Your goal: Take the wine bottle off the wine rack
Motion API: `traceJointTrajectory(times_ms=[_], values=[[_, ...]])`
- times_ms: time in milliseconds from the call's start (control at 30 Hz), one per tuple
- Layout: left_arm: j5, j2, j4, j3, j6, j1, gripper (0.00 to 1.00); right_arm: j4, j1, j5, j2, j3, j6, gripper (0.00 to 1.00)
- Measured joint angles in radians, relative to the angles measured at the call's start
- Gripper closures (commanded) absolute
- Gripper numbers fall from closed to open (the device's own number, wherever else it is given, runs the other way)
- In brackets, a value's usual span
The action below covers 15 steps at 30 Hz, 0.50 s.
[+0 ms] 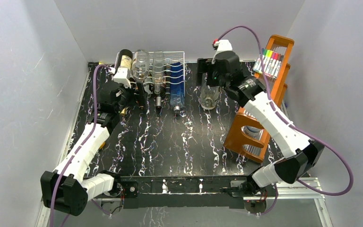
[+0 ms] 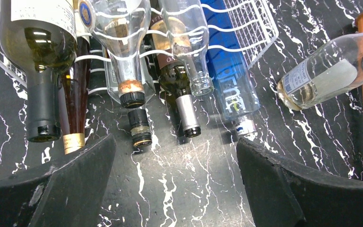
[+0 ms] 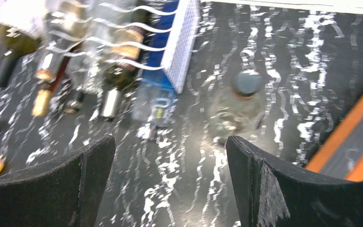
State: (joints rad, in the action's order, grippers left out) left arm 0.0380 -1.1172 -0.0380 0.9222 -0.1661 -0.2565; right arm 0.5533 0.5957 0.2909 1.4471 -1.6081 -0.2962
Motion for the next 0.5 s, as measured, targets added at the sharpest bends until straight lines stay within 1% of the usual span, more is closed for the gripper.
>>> traceJointTrajectory(times_ms=[133, 267, 367, 500], values=[[-0.004, 0.035, 0.003, 0.000, 0.003, 0.000, 0.02, -0.003, 0.148, 0.023, -0.012, 0.010, -0.044, 0.02], [-0.029, 0.058, 0.008, 0.000, 0.007, 0.000, 0.02, -0.028, 0.257, 0.032, 0.017, 0.031, -0.086, 0.02], [-0.080, 0.061, 0.008, 0.000, 0.010, 0.000, 0.02, -0.073, 0.299, 0.036, 0.085, 0.031, -0.101, 0.02], [-0.150, 0.062, 0.004, 0.000, 0.010, 0.000, 0.02, -0.136, 0.323, 0.025, 0.228, 0.013, -0.107, 0.02]])
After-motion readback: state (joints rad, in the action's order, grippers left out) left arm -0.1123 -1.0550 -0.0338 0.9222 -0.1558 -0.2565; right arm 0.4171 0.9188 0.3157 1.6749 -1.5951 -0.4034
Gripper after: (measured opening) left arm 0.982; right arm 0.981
